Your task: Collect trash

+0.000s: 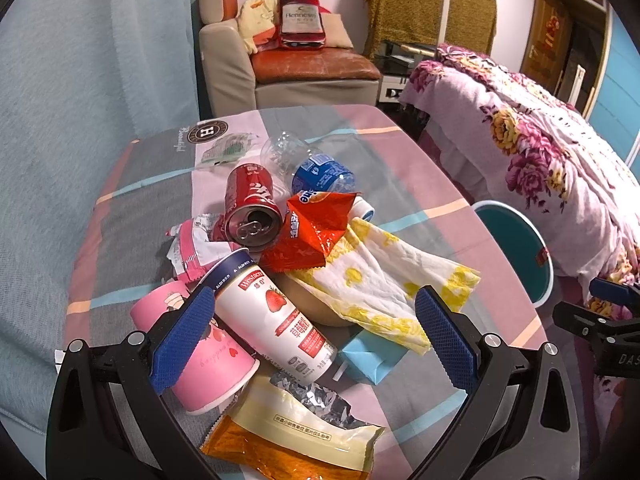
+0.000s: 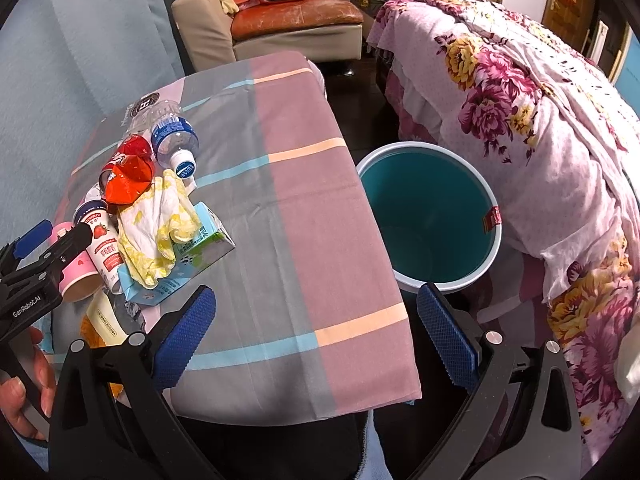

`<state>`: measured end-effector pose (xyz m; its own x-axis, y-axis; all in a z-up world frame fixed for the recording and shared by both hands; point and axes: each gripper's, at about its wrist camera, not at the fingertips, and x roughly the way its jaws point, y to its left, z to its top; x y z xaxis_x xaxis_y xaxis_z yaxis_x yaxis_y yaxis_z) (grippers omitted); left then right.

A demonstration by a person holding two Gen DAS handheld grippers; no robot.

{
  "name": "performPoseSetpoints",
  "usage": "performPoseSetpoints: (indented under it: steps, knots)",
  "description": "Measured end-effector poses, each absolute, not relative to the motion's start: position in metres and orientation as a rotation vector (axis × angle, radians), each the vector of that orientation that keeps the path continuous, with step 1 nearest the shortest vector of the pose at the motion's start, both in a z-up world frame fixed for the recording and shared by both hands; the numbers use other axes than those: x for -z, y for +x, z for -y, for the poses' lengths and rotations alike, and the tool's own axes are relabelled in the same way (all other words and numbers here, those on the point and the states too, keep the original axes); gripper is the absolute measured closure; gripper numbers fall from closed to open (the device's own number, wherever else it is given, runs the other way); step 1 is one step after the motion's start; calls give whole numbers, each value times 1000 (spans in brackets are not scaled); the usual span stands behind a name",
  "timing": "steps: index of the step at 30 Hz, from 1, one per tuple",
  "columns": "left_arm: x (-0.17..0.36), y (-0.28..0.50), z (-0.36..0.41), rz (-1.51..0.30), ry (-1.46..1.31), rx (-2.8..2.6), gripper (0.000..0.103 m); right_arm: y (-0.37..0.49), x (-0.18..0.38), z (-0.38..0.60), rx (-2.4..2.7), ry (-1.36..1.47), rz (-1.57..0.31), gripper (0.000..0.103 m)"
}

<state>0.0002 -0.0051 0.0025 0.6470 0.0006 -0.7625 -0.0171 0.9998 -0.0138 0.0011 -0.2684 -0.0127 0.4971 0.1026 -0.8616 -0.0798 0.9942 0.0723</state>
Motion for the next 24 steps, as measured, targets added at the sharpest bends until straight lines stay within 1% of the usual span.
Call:
performPoseSetpoints:
  steps: [24]
  knots:
    - [-2, -2, 8, -869, -21, -10, 3, 6, 14, 266, -96, 15, -1062, 6]
